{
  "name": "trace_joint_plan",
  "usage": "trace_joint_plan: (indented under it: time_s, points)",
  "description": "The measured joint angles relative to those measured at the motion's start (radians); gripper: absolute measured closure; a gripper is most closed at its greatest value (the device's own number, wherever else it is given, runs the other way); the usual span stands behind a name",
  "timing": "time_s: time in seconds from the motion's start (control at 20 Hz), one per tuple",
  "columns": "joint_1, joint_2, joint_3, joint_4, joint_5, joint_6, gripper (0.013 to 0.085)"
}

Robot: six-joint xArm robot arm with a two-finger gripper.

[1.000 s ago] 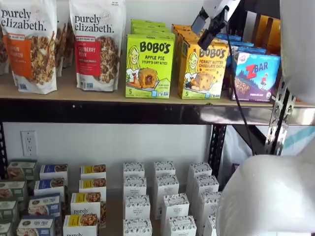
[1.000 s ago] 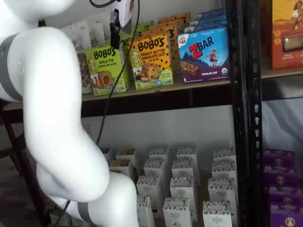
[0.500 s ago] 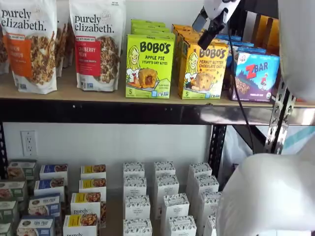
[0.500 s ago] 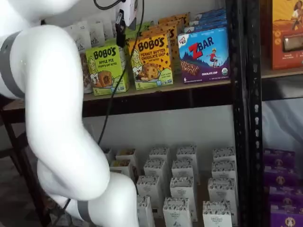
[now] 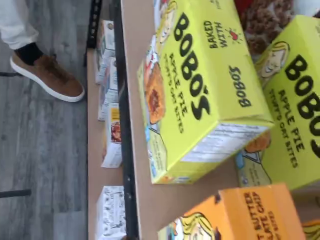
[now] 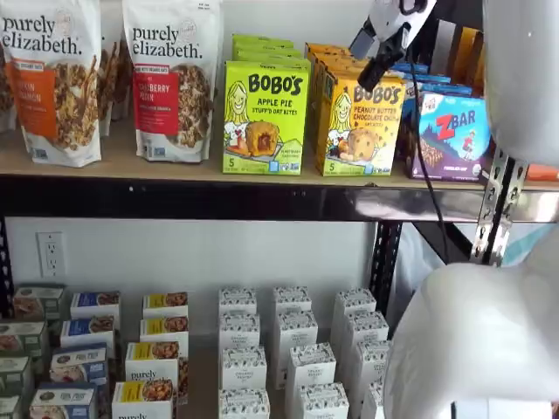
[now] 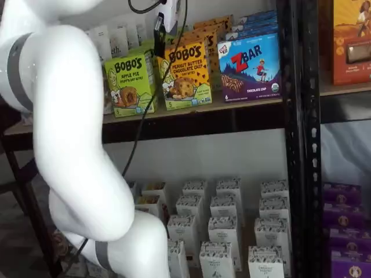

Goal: Pick up the orange box on the top shelf, the fifth box from the left

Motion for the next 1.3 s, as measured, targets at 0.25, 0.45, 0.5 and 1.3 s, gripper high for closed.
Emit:
trace_joint_plan:
  time_s: [0.25,0.45,0.5,1.3]
  points:
    - [-0.036,0.019,-0.002,0.016,-0.021,-0.039,0.013]
    - [-0.046,0.041,-0.021,-0.005,-0.025,-0.056,0.013]
    - [-0.047,0.05,-0.032,-0.015,-0.018,-0.06,0.013]
    - [-0.012,0.082,-0.048,-0.101,-0.116,-0.061,0.013]
